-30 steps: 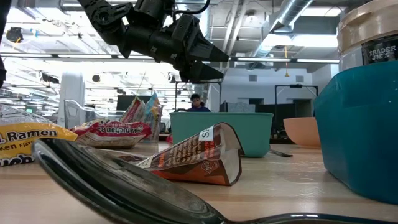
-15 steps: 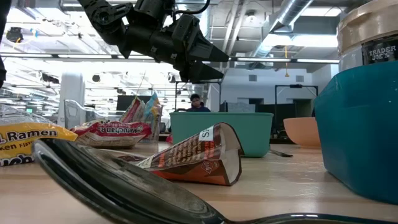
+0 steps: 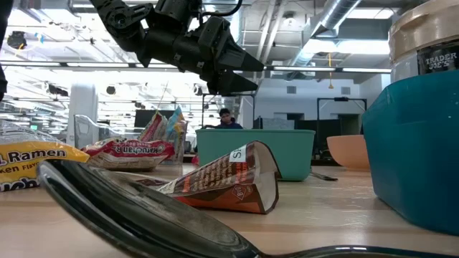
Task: Pick & Place Food Item
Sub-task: Put the yellow seasoning bottle into the blue bin
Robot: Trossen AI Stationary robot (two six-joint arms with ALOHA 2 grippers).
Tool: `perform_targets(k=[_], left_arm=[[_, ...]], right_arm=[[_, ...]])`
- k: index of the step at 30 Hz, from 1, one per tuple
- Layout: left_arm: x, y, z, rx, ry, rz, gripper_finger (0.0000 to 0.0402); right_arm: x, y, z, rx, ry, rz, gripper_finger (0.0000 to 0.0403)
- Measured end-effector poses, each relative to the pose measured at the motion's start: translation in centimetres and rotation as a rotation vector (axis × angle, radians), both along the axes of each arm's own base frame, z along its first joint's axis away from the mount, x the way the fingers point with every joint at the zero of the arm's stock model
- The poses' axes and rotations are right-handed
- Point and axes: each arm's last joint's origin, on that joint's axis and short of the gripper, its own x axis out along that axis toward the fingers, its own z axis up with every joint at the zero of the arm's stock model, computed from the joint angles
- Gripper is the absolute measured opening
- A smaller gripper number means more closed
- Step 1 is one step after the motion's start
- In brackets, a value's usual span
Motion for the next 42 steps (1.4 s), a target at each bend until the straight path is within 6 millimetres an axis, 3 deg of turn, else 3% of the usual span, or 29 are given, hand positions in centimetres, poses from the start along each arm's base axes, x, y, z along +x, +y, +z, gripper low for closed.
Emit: perform_targets(k=[7,20,24,34,42], left_arm=[[0.0,0.0,0.0,0.000,0.000,0.000,0.0374],[0.0,0.0,0.0,0.000,0.000,0.000,0.0374],[0.0,0.0,0.0,0.000,0.000,0.000,0.0374],[0.0,0.0,0.0,0.000,0.000,0.000,0.0374],[0.0,0.0,0.1,0.001,-0.006,0.000,0.0374]], right_arm=[[-1.0,-1.5,1.2,0.098,-0.043,-0.033,0.0087],[-0.9,-1.9,1.3,0.110,-0.031,-0.033,0.0092],[-0.7,-2.1,1.2,0.115,-0.021,-0.052,0.0125],[0.6,-3.2,1.0,0.102,0.001,-0.153,0.0265],[2.1,-4.2,0.5,0.088,0.067,-0.177,0.0286]])
